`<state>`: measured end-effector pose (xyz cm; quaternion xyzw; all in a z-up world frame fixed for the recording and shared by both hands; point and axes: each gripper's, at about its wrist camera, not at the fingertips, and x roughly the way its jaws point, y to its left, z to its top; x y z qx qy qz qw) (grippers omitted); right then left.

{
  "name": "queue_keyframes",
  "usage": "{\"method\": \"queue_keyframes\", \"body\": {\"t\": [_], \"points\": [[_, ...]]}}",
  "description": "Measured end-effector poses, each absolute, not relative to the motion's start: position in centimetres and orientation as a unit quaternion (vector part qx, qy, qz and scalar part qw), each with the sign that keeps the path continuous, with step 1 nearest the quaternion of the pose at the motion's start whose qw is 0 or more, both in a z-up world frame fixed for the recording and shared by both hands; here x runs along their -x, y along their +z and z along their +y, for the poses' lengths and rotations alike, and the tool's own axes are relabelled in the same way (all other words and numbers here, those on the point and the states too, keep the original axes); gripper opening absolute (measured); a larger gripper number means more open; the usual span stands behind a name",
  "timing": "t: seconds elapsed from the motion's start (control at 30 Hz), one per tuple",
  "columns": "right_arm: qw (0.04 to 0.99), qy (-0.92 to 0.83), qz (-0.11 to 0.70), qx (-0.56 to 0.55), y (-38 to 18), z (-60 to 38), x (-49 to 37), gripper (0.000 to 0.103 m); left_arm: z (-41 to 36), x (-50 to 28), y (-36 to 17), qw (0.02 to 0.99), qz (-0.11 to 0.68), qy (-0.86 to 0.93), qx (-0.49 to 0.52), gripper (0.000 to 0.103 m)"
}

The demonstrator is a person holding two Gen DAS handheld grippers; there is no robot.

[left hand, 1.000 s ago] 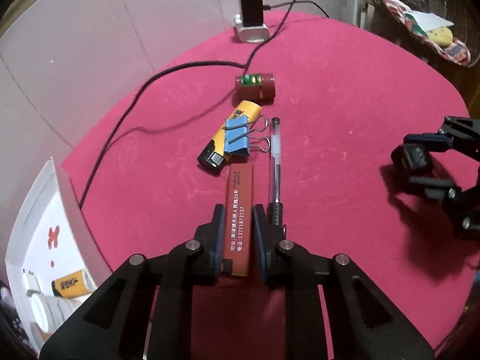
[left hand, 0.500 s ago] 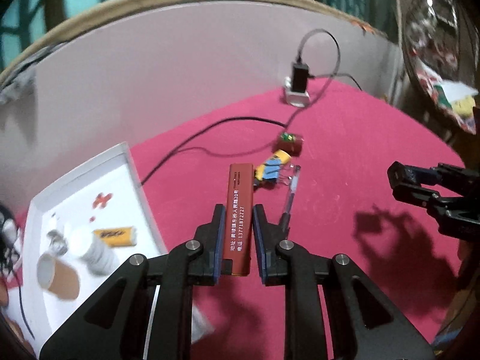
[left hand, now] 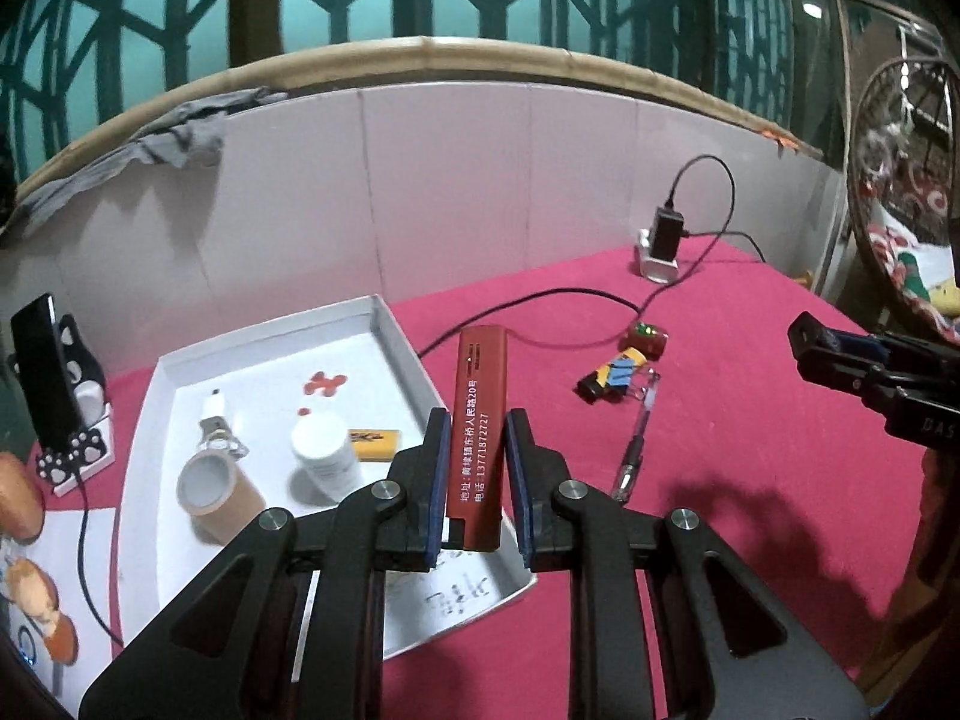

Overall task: Organize rigid objects
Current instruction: 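Carry the red box and charger plug over the tray with both grippers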

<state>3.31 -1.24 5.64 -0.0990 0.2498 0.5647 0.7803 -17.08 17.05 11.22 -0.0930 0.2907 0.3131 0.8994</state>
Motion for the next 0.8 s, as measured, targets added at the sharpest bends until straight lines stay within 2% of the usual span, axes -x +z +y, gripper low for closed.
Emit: {"method": "queue_keyframes", "body": {"t": [0.8], "points": [[0.733,0.627,0.204,0.166,9.6,7.8,5.9,0.048,21.2,25.2,12.0,0.889,0.232,0.366,0.148,0.017]]}}
